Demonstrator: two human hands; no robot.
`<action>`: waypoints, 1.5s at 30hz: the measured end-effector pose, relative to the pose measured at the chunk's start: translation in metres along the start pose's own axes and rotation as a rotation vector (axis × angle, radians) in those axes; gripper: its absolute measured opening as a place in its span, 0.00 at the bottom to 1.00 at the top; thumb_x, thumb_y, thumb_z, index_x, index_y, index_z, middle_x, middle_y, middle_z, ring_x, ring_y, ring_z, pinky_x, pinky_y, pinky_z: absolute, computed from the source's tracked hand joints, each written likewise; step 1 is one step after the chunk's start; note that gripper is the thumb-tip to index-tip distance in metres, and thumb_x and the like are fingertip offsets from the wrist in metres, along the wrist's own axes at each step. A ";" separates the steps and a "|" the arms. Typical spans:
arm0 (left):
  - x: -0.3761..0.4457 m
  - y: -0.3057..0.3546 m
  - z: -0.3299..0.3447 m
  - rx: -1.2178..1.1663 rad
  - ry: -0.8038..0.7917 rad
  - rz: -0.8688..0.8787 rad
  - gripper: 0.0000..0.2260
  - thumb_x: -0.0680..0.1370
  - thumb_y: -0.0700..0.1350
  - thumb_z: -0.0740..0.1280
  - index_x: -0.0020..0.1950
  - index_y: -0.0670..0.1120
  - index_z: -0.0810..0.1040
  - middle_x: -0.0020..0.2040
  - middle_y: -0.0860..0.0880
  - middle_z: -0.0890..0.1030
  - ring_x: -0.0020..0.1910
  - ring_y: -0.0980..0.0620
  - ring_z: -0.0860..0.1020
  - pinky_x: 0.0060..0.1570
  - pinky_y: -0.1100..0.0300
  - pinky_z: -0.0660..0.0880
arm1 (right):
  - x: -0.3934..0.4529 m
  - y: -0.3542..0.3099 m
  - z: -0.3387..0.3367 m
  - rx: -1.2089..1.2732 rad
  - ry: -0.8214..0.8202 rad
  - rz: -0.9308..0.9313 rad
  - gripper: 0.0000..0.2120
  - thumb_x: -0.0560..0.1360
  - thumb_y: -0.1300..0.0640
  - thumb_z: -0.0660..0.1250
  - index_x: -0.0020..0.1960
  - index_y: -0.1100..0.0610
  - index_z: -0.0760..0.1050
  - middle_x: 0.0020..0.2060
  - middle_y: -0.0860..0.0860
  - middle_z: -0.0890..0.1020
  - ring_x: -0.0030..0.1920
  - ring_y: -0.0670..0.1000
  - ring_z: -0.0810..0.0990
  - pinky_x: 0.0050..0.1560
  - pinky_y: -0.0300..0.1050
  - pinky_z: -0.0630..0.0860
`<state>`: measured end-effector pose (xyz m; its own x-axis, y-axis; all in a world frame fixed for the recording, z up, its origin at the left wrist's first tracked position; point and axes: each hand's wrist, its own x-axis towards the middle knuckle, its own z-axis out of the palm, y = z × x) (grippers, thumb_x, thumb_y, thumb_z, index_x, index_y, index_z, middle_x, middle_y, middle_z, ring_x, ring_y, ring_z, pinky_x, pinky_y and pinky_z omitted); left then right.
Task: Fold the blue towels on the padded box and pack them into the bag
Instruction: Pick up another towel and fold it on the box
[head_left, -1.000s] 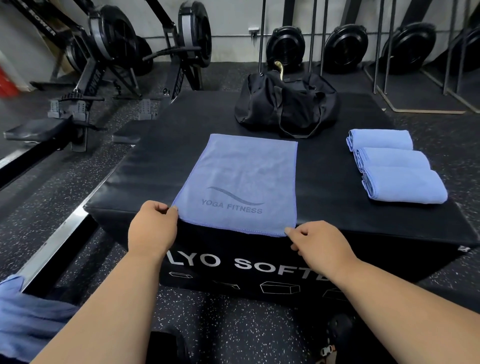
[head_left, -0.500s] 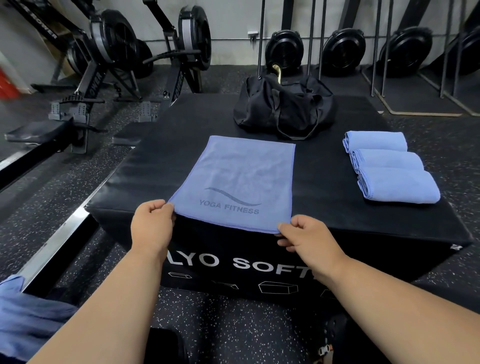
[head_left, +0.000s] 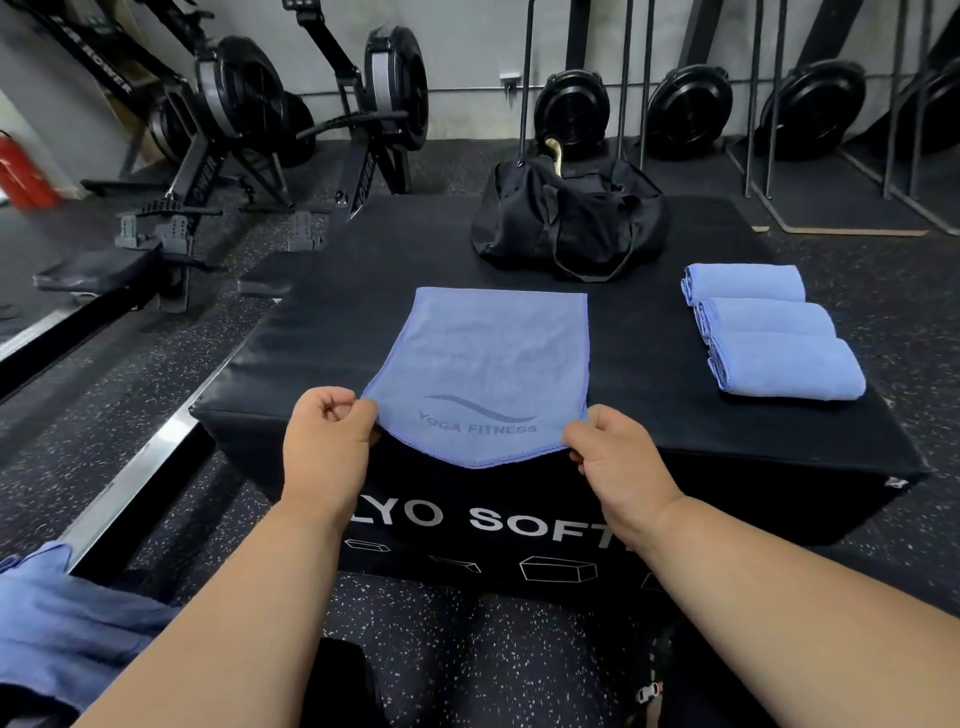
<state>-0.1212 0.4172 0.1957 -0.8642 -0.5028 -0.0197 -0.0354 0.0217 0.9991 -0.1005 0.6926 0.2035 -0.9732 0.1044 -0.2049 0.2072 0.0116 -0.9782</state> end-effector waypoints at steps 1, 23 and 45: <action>-0.005 0.002 0.002 -0.007 -0.029 0.005 0.08 0.76 0.36 0.70 0.53 0.46 0.76 0.34 0.56 0.74 0.33 0.57 0.73 0.47 0.53 0.78 | -0.002 -0.002 0.001 -0.011 -0.018 -0.035 0.11 0.74 0.65 0.66 0.39 0.58 0.65 0.36 0.53 0.64 0.38 0.53 0.61 0.35 0.48 0.59; -0.080 0.020 0.018 0.047 -0.483 -0.009 0.13 0.68 0.52 0.80 0.46 0.50 0.80 0.41 0.44 0.80 0.43 0.45 0.77 0.59 0.30 0.76 | -0.031 -0.005 0.039 -0.049 -0.425 -0.194 0.11 0.73 0.60 0.71 0.38 0.54 0.70 0.34 0.53 0.72 0.38 0.51 0.69 0.42 0.46 0.67; -0.065 0.010 -0.005 0.034 -0.555 0.014 0.19 0.68 0.42 0.82 0.56 0.50 0.83 0.49 0.45 0.86 0.48 0.48 0.82 0.58 0.50 0.82 | -0.021 0.000 0.057 0.152 -0.621 -0.001 0.19 0.70 0.48 0.54 0.44 0.58 0.80 0.42 0.58 0.81 0.41 0.53 0.76 0.43 0.46 0.70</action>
<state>-0.0629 0.4455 0.2069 -0.9991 0.0285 -0.0319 -0.0302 0.0577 0.9979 -0.0860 0.6339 0.2063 -0.8594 -0.4918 -0.1401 0.2339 -0.1344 -0.9629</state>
